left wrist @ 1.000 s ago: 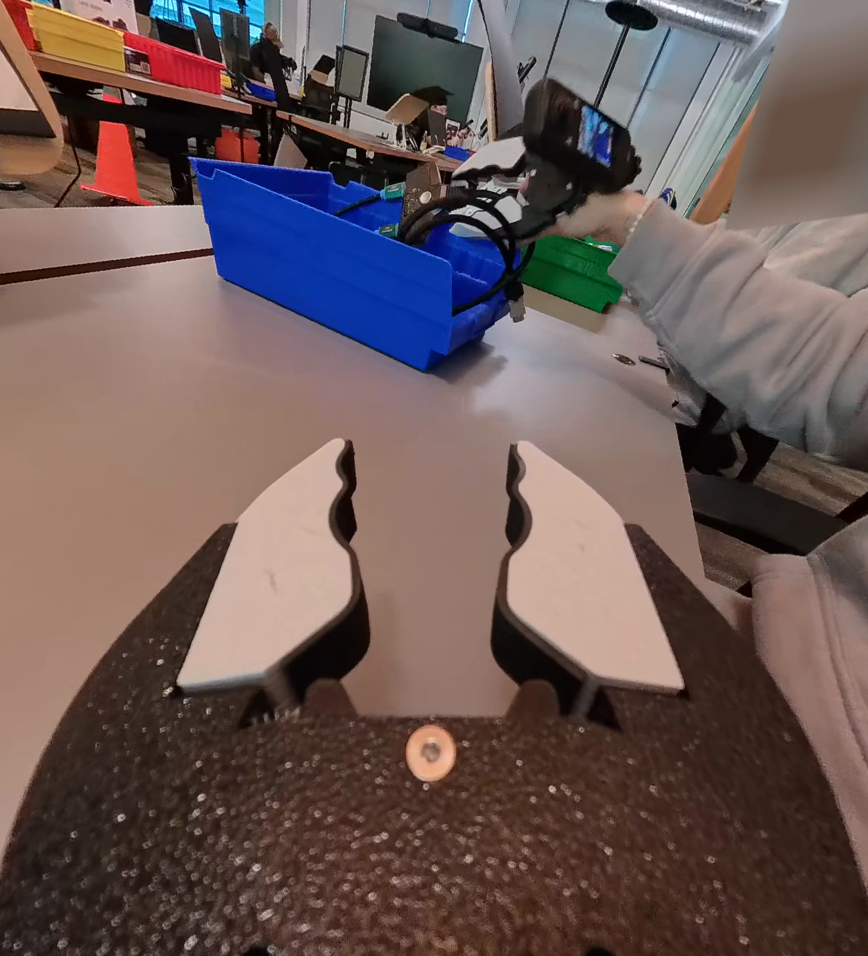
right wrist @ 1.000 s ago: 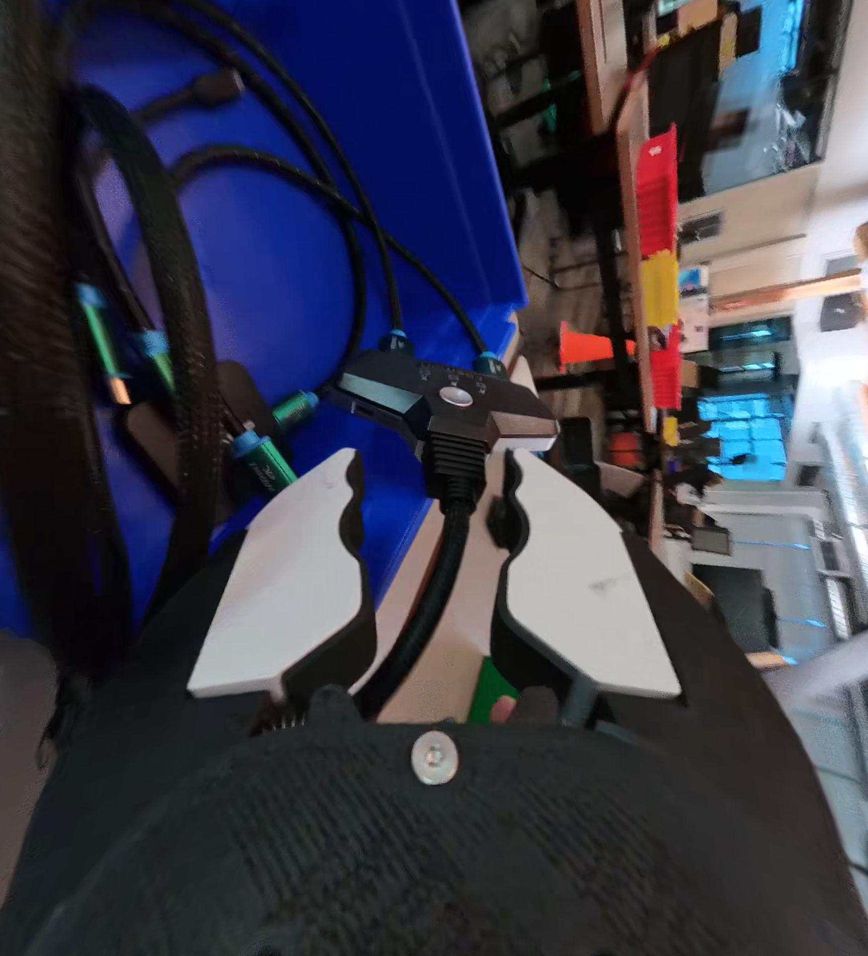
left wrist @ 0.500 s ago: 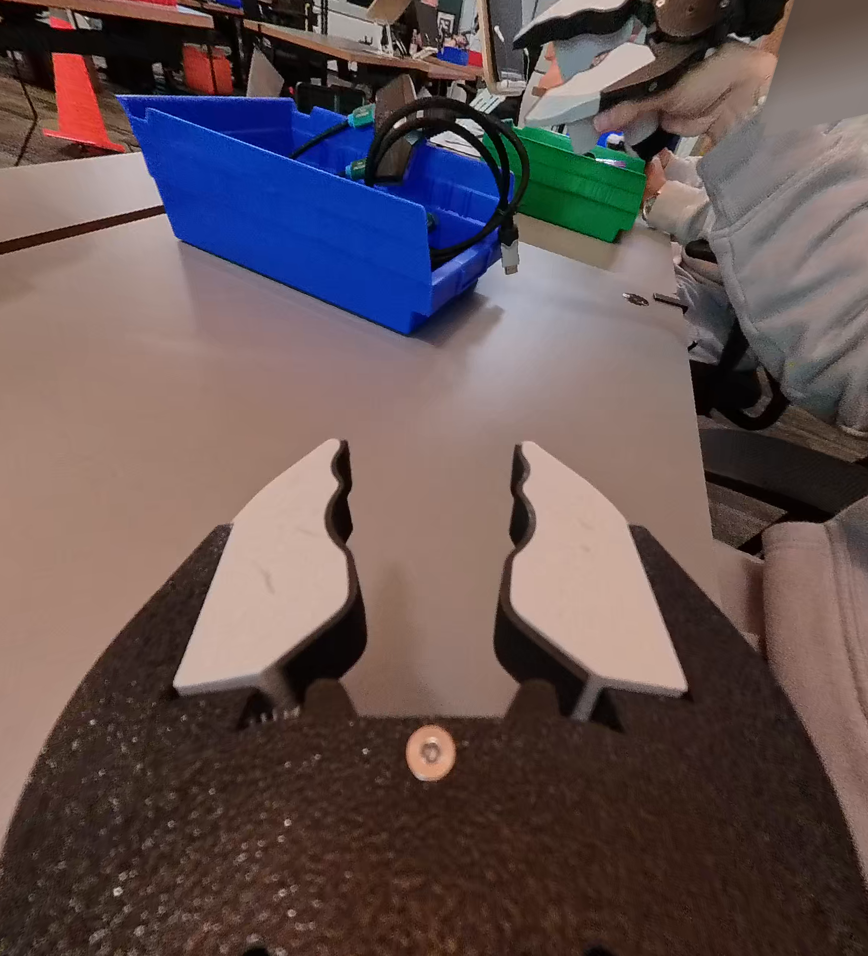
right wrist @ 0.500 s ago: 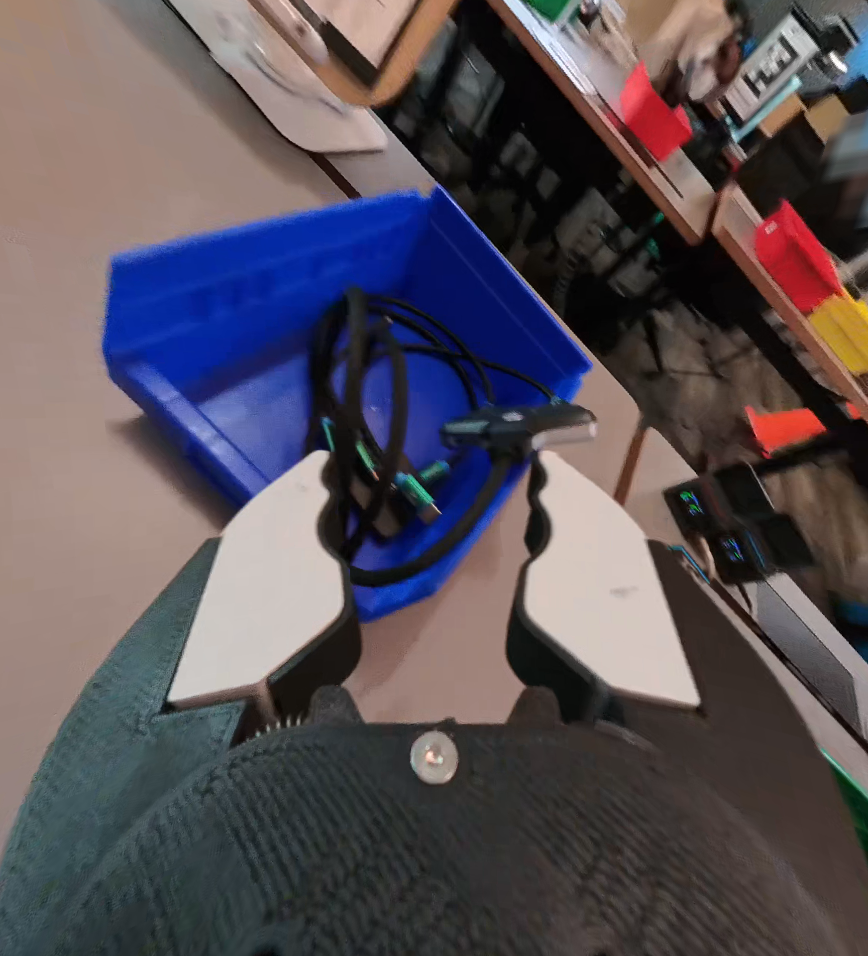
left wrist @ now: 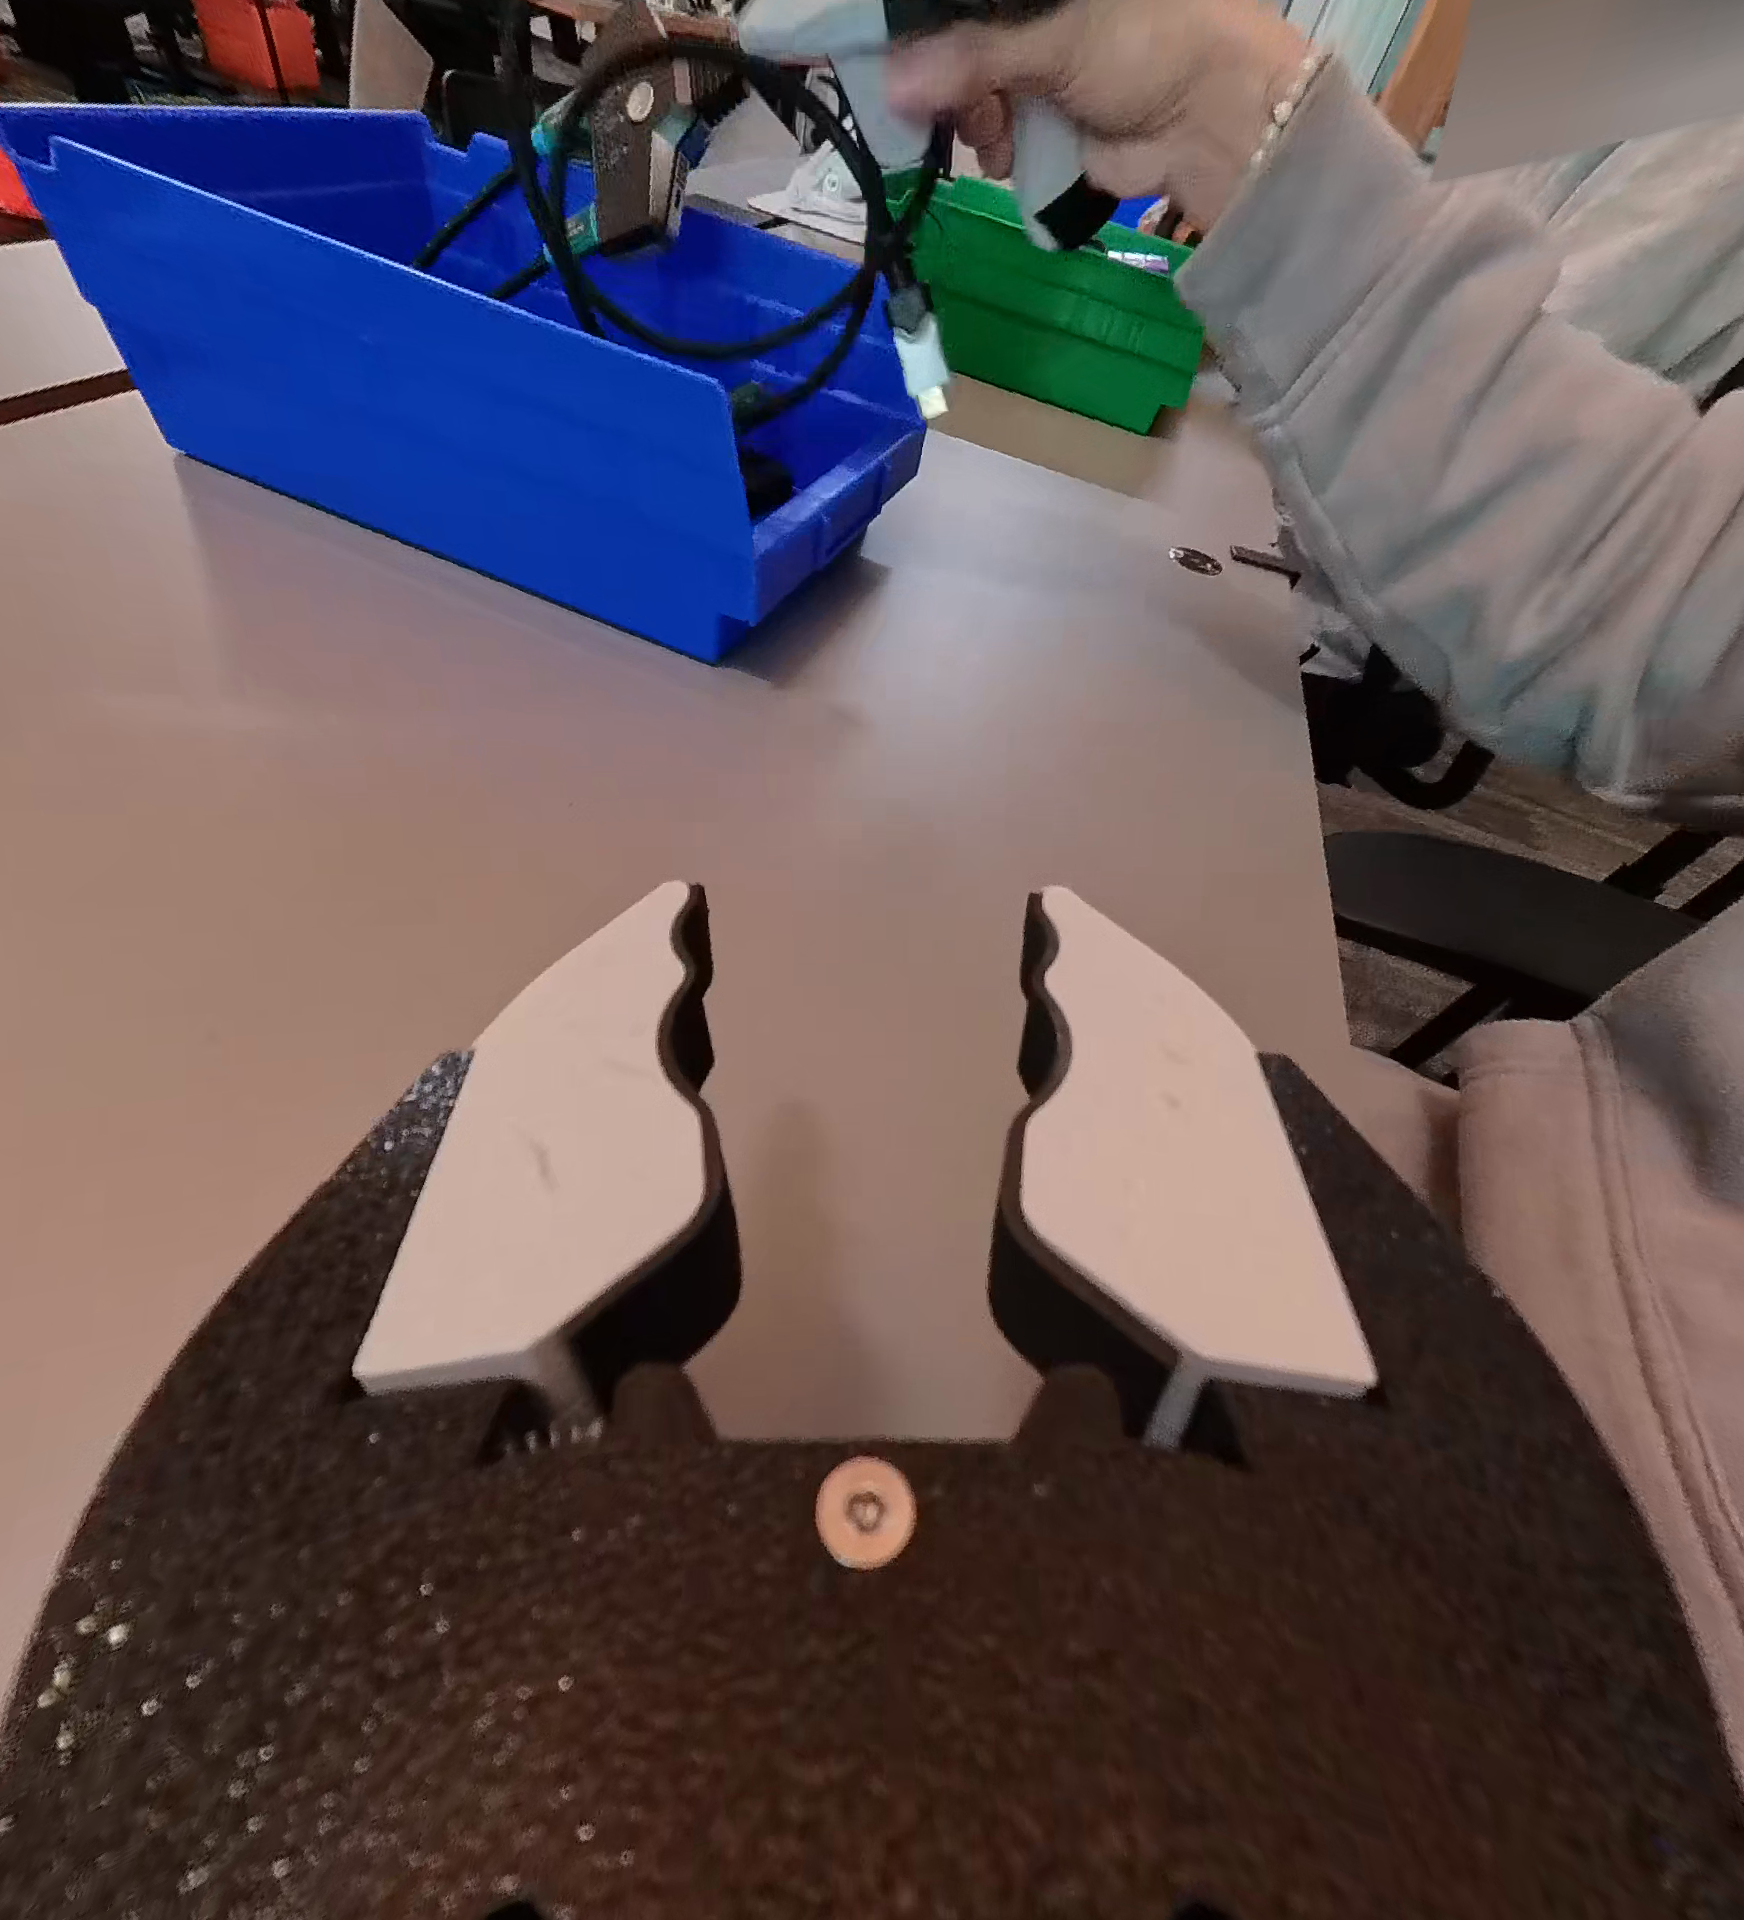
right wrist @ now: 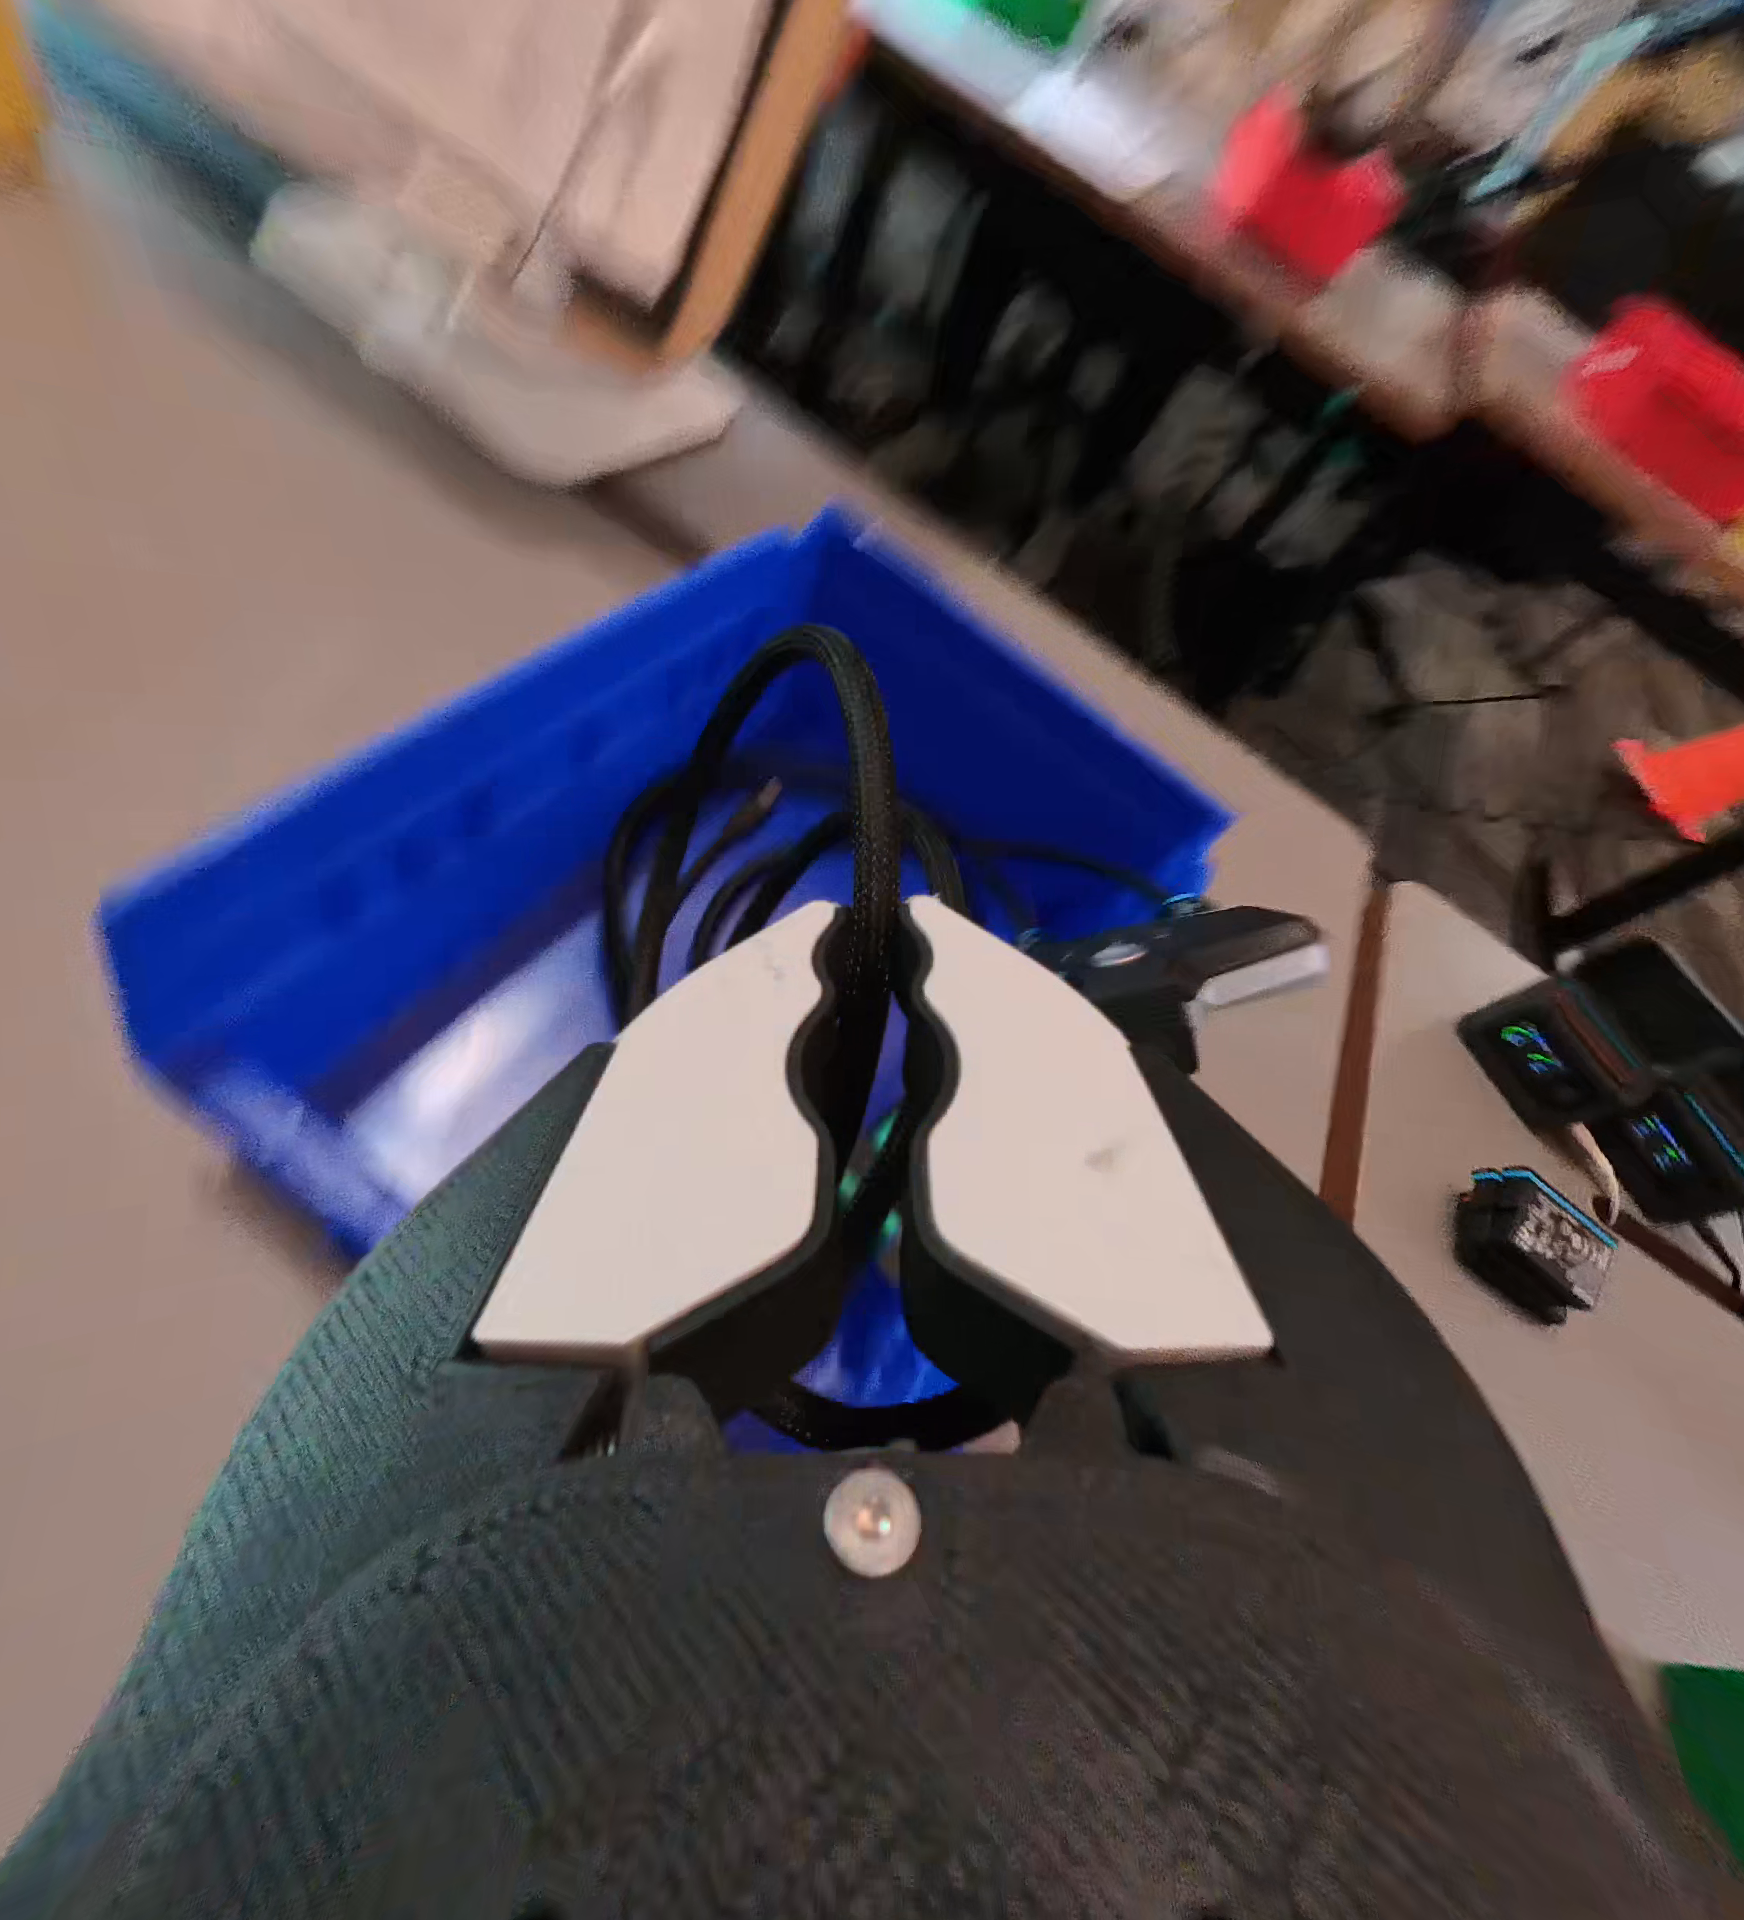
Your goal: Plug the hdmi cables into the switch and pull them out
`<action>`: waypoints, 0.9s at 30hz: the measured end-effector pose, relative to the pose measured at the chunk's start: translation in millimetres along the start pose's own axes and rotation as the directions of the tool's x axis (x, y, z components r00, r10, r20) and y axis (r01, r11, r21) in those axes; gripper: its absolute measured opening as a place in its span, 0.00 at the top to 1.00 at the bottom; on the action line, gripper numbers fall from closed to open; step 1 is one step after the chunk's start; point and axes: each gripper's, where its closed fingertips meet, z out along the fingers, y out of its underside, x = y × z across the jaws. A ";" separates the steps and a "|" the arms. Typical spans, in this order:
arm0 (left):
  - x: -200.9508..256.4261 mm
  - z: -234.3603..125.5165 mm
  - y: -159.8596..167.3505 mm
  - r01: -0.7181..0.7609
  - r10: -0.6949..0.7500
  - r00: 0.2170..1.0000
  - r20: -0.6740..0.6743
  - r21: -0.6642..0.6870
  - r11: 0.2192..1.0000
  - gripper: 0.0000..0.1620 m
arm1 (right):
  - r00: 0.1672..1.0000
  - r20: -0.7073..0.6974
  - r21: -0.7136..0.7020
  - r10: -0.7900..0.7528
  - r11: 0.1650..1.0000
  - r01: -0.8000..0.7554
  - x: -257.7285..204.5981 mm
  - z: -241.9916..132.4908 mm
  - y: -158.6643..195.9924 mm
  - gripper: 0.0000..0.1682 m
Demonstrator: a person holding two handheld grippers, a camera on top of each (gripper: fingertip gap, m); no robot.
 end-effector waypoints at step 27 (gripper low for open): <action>-41.5 67.9 -59.0 0.098 -0.129 0.954 0.272 0.125 0.987 0.57 | 0.818 -0.395 0.210 0.419 0.908 -0.364 3.8 -87.7 63.5 0.41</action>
